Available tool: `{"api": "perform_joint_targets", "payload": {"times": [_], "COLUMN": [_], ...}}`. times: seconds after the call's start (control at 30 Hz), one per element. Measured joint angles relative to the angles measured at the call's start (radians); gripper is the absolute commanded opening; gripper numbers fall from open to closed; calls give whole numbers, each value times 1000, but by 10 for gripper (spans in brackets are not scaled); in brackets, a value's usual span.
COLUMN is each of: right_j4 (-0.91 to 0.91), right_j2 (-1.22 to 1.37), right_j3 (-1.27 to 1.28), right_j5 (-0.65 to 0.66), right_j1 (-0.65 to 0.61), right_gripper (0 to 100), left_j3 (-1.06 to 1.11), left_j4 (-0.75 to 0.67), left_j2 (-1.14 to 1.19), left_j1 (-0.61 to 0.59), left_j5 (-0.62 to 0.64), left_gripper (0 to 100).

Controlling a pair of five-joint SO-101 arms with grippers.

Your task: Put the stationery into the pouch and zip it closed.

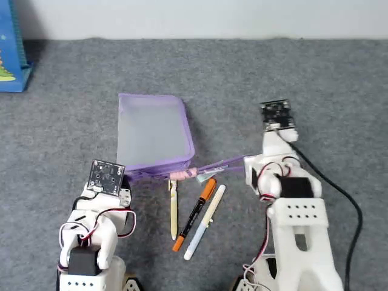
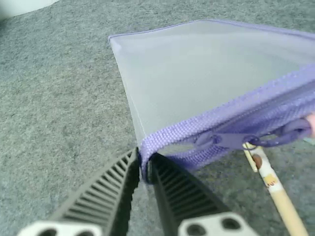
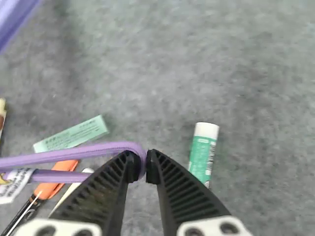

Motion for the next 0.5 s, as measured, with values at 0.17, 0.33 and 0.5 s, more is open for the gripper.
{"api": "perform_joint_targets", "payload": {"times": [0.17,0.33,0.5], "right_j4": [17,25,25], "right_j2": [-80,-138,-146], "right_j3": [0,0,0], "right_j5": [23,31,34], "right_j1": [75,127,175], "right_gripper": [8,8,8], "left_j3": [0,0,0], "left_j4": [0,0,0], "left_j2": [0,0,0], "left_j1": [0,0,0], "left_j5": [0,0,0], "left_gripper": [13,13,13]}}
